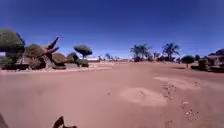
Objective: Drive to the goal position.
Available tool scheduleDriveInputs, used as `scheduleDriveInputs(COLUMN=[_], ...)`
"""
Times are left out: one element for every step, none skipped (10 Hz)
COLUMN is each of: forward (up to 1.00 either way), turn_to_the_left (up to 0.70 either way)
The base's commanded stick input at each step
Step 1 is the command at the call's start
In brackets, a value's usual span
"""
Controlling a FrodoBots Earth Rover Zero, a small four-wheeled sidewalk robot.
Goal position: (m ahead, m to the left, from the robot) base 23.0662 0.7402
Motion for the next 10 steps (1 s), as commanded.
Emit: scheduleDriveInputs(forward=[0.70,0.70,0.70,0.70,0.70,0.70,0.70,0.70,0.70,0.70], turn_to_the_left=[0.00,0.00,0.00,0.00,0.00,0.00,0.00,0.00,-0.35,-0.35])
